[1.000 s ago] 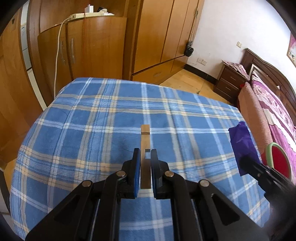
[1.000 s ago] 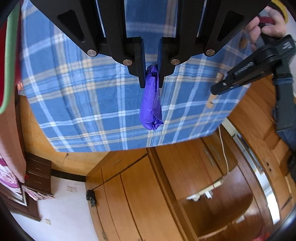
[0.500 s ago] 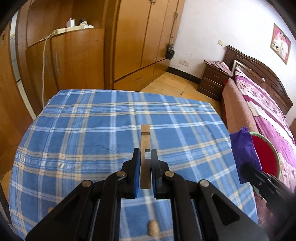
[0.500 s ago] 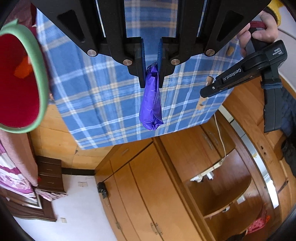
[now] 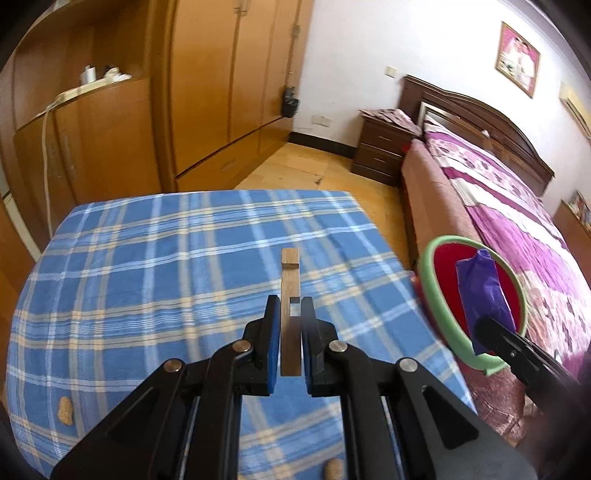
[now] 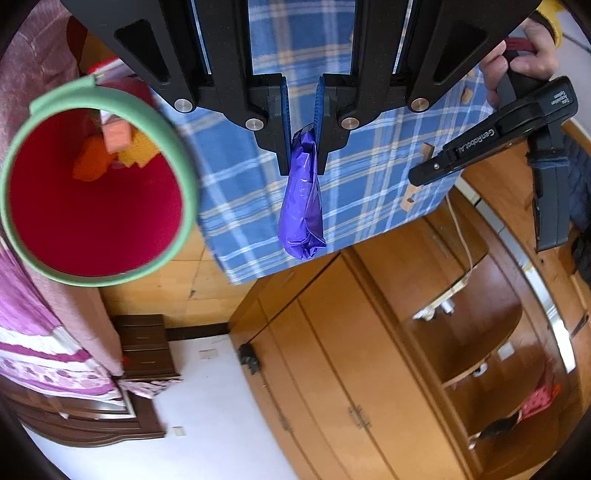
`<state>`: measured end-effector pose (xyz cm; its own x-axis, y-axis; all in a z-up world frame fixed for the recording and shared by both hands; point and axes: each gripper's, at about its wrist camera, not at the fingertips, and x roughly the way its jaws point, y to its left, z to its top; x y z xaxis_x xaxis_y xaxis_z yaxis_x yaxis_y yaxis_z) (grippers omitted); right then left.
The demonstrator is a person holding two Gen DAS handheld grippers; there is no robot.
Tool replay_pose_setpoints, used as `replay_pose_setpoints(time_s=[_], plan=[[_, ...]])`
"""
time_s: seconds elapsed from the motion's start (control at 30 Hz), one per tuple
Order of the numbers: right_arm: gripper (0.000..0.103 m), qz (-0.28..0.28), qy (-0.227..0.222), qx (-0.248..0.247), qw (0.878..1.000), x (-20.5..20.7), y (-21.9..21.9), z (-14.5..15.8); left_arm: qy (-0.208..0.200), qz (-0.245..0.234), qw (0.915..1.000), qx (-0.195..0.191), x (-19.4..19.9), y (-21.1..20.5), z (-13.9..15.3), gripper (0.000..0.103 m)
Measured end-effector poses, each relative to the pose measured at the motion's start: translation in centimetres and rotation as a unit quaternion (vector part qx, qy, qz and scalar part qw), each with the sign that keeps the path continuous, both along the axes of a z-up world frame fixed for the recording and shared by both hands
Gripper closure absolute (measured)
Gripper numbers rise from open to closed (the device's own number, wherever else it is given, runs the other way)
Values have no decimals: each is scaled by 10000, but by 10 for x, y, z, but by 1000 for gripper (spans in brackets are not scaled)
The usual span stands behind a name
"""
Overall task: Collect trash
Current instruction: 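Carry the clothespin and purple bag over the red bucket, then open the left gripper to drop the clothespin while the right gripper drops the purple bag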
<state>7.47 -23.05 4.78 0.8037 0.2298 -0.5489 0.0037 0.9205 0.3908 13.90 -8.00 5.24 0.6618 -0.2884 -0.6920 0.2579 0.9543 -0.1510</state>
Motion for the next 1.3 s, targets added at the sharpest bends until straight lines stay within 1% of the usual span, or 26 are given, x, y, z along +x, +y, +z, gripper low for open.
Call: replay_pose_setpoints(time_s=[0.13,0.3,0.5,0.77,1.0,1.13,1.2,1.27,1.3], plan=[[93,-279,-38,106,9995,-16,-22,-2,62,-303,9995,-64,-3,-23,1,93],[93,-632,-44,214,9978,-29,-49,-4,103,-635,9979,-46,-7,-54,-1,93],[93,-1119,6,311,9932,-43,-84,-12,139,-1059,9943,-49,-9,-94,-3,93],[93,-1769,144,114,9841,-55,-119,-21,179,-1548,9878,-5,-6,-149,-12,93],[93,-2021,283,133,9789,-60,-140,-32,159,-1837,9828,15,3,-189,-27,93],[90,-2067,324,196,9777,-60,-150,-37,194,-1932,9810,-6,6,-198,-34,93],[89,-2066,349,238,9775,-59,-151,-39,210,-1942,9807,39,6,-201,-35,91],[88,-2068,378,262,9773,-58,-153,-41,254,-1891,9816,63,7,-200,-36,81],[87,-2067,387,272,9773,-57,-154,-42,275,-1849,9824,56,7,-198,-36,78]])
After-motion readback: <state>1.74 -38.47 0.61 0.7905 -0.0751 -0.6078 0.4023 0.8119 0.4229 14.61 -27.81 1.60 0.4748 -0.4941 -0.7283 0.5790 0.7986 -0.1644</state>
